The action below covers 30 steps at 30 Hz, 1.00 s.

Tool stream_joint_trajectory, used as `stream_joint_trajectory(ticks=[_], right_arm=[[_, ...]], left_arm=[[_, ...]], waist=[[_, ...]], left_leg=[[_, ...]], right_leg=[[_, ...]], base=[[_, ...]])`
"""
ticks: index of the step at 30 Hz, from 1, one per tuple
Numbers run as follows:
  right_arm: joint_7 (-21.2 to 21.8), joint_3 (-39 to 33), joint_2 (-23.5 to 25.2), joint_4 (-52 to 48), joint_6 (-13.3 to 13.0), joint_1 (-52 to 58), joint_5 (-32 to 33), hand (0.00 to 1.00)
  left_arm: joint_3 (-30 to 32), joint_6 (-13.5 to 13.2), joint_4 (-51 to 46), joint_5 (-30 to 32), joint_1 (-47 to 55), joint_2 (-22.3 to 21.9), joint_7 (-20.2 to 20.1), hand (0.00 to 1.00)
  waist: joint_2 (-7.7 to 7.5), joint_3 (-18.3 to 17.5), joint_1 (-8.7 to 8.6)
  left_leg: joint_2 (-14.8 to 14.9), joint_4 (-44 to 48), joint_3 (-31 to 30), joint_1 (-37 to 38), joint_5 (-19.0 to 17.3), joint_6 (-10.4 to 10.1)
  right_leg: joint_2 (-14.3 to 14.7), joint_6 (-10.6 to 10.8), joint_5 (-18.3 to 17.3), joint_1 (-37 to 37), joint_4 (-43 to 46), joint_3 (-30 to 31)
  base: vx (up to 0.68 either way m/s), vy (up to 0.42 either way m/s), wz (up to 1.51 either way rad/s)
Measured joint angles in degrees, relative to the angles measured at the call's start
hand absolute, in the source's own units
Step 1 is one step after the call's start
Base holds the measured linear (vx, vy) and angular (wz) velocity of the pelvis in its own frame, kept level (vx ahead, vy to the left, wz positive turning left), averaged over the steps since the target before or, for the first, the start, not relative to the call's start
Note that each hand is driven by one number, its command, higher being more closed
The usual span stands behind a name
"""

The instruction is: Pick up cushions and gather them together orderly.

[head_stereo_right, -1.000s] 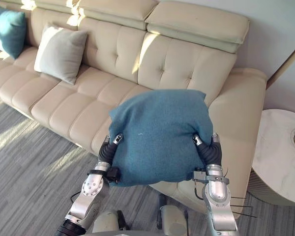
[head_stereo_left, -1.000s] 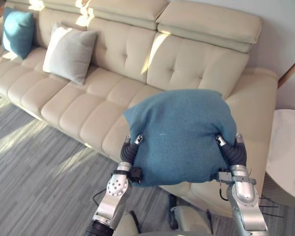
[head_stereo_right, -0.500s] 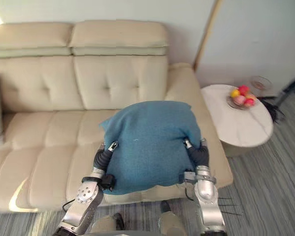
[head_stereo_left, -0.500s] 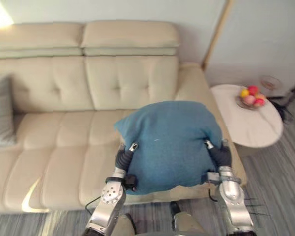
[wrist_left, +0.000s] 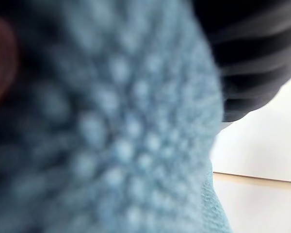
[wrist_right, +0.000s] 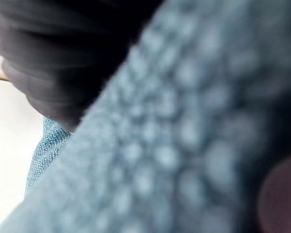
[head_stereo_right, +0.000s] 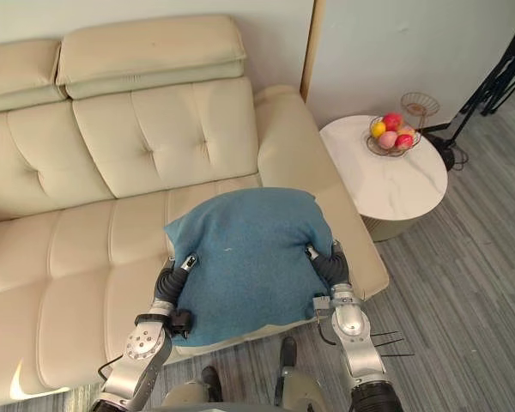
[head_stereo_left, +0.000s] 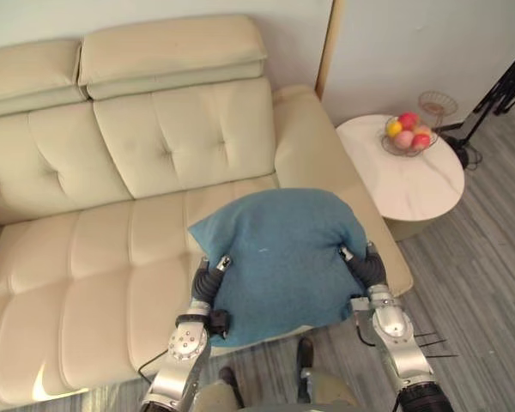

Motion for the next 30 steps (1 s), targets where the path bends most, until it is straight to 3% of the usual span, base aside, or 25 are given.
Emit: stream_joint_trajectory(ticks=[4, 11, 15, 18, 19, 24, 30], right_arm=[[-2.8, 1.9, 0.2, 4.0, 0.3, -11.7, -3.0, 1.00], [-14.1, -0.3, 2.4, 9.7, 2.5, -37.6, -9.2, 1.00], [-21.4, -4.7, 4.9, 11.4, 2.7, -55.5, -11.9, 1.00], [-24.3, -8.2, 5.0, 16.5, 2.7, -65.0, -13.1, 1.00], [-25.5, -9.4, 4.8, 18.2, 2.7, -68.4, -13.2, 0.00], [-28.4, -12.5, 0.6, 31.7, 2.9, -83.0, -12.3, 0.00], [-22.1, -11.3, -3.7, 38.5, 3.8, -92.2, 0.4, 0.00]], left_arm=[[4.7, 0.0, 4.0, 0.0, -9.8, 0.0, 3.2, 1.00], [9.0, 0.0, 10.4, 1.0, -36.7, 5.3, 13.8, 1.00], [9.6, -0.1, 17.6, 1.4, -59.8, 12.5, 20.0, 1.00], [9.7, -0.2, 23.4, 2.6, -71.9, 14.2, 21.0, 1.00], [9.8, -0.2, 25.1, 3.3, -76.1, 14.4, 21.1, 0.00], [10.6, -0.3, 34.2, 5.2, -91.2, 14.3, 23.7, 0.00], [18.5, -0.1, 42.0, 1.6, -97.9, 13.6, 23.3, 0.00]], waist=[[0.72, 4.1, 1.55], [0.72, 11.8, 4.64], [0.70, 13.6, 4.74], [0.69, 14.5, 4.48], [0.69, 14.5, 4.45], [0.60, 15.5, 3.75], [0.50, 16.7, 3.45]], left_leg=[[-0.5, 3.7, -0.6, -7.6, 0.5, 0.7], [-0.1, 10.0, -2.1, -20.5, 1.1, 1.8], [-0.7, 10.5, -3.2, -27.6, 3.6, 2.5], [-1.0, 10.6, -4.1, -30.2, 4.4, 2.6], [-1.1, 10.6, -4.5, -31.5, 4.8, 2.6], [-2.4, 6.0, -7.1, -34.7, 8.0, 2.3], [-2.9, -3.0, -10.6, -36.3, 13.5, 0.8]], right_leg=[[-1.0, 0.0, 3.0, -5.5, -0.6, 0.1], [-1.4, -0.5, 7.1, -15.2, -0.1, 0.1], [-1.9, -0.9, 9.6, -20.5, -1.9, -0.7], [-2.0, -1.1, 11.2, -21.8, -3.6, -1.5], [-2.1, -1.3, 11.6, -22.8, -3.9, -1.8], [-2.2, -1.5, 12.5, -25.8, -5.1, -3.3], [-2.1, -1.5, 12.5, -29.3, -5.1, -4.4]], base=[[-0.15, 0.045, 0.06], [-0.20, 0.003, 0.08], [-0.11, -0.020, 0.18], [-0.03, 0.002, 0.17], [-0.04, 0.013, 0.19], [-0.02, -0.003, 0.30], [-0.01, 0.004, 0.32]])
